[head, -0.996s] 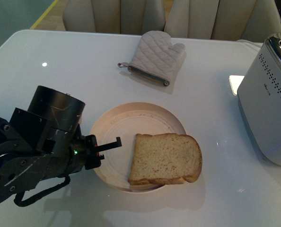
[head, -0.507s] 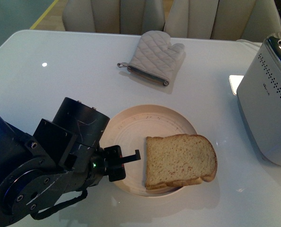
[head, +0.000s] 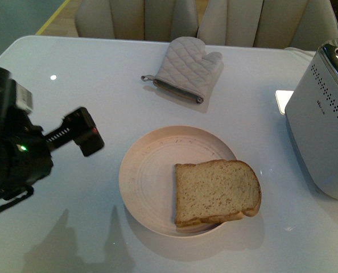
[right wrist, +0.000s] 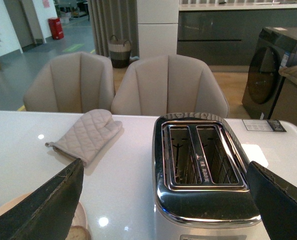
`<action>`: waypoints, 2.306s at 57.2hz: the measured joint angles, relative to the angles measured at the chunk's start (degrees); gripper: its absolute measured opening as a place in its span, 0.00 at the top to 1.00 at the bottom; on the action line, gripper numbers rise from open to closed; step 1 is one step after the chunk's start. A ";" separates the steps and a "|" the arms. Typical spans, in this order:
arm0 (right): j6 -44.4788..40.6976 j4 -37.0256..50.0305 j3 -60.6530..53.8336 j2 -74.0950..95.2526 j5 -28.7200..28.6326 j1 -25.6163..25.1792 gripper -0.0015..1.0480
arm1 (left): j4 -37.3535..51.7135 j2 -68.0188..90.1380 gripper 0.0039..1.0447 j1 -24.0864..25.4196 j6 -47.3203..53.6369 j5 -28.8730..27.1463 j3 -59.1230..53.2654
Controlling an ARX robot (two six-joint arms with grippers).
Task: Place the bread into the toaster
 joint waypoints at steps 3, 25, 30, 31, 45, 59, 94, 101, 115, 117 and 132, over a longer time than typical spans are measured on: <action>0.00 0.00 0.00 0.00 0.02 0.00 0.09 | 0.24 -3.41 0.07 1.49 0.57 0.50 -1.44; 0.00 0.00 0.00 0.00 0.02 0.00 0.09 | -6.54 -44.83 0.07 9.22 -0.26 8.31 -14.84; 0.00 0.00 0.00 0.00 0.00 0.00 0.09 | -11.67 -56.54 0.07 10.62 -0.52 9.99 -16.70; 0.02 0.00 0.00 0.00 0.00 0.00 0.09 | -12.94 -59.23 0.07 10.91 -0.50 10.23 -17.03; 0.00 0.00 0.00 0.00 0.00 0.00 0.09 | -27.17 -88.80 0.07 17.42 0.79 16.09 -19.34; 0.02 0.00 0.00 0.00 0.02 0.00 0.09 | -24.92 -96.10 0.35 14.91 25.46 1.01 -24.44; 0.00 0.00 0.00 0.00 0.00 0.00 0.09 | -29.49 -106.73 0.97 14.67 37.38 0.24 -30.64; 0.02 0.00 0.00 0.00 0.02 0.00 0.09 | -34.77 -112.96 0.97 14.64 37.46 0.24 -31.36; 0.00 0.00 0.00 0.00 0.02 0.00 0.09 | -34.88 -115.51 0.97 14.62 37.48 0.24 -33.27; 0.02 0.00 0.00 0.00 0.02 0.00 0.09 | -34.88 -115.51 0.97 14.62 37.48 0.24 -33.27; 0.02 0.00 0.00 0.00 0.02 0.00 0.09 | -34.88 -115.54 0.76 14.62 37.48 0.24 -33.27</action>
